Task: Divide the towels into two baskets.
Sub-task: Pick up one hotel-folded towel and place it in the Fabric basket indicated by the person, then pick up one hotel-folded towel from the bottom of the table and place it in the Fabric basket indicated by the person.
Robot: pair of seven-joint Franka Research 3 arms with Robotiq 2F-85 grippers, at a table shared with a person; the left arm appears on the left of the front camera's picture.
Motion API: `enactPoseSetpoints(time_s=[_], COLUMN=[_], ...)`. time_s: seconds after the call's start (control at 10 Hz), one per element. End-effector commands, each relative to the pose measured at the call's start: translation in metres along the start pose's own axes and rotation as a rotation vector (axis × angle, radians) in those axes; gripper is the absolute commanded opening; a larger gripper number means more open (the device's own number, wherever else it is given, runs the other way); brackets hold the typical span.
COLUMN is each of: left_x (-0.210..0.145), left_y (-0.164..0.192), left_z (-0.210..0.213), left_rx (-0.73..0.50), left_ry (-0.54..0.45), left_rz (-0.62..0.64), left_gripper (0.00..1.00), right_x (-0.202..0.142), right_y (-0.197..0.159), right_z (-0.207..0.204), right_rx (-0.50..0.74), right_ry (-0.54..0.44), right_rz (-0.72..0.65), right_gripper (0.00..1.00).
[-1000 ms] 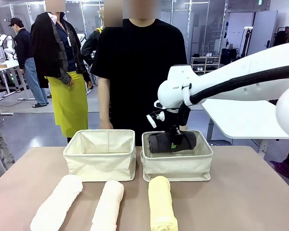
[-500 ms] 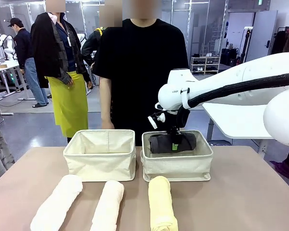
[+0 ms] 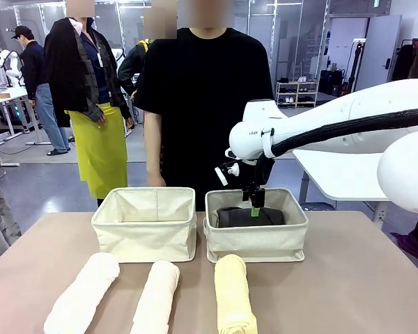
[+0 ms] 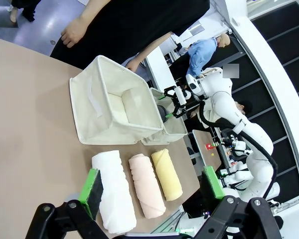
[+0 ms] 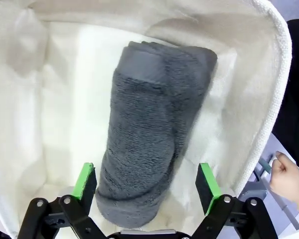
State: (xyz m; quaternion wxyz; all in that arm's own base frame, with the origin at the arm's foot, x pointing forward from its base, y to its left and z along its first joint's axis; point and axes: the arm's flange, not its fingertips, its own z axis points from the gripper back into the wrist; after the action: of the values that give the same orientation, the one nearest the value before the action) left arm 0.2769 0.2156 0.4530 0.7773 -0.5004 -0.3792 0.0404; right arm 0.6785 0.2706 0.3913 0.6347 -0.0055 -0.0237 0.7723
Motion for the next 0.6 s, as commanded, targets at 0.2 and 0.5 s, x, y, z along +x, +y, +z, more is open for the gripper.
enactPoseSetpoints(time_s=[0.2, 0.5], left_x=[0.0, 0.0], left_y=[-0.001, -0.001], left_z=[0.002, 0.002], left_rx=[-0.005, -0.005], left_ry=[-0.006, -0.006], left_rz=[-0.002, -0.002], left_gripper=[1.0, 1.0], right_x=[0.0, 0.0], right_y=[0.0, 0.0], right_z=[0.0, 0.0], right_rx=[0.0, 0.0], right_ry=[0.0, 0.0], right_rz=[0.0, 0.0], right_gripper=[1.0, 1.0])
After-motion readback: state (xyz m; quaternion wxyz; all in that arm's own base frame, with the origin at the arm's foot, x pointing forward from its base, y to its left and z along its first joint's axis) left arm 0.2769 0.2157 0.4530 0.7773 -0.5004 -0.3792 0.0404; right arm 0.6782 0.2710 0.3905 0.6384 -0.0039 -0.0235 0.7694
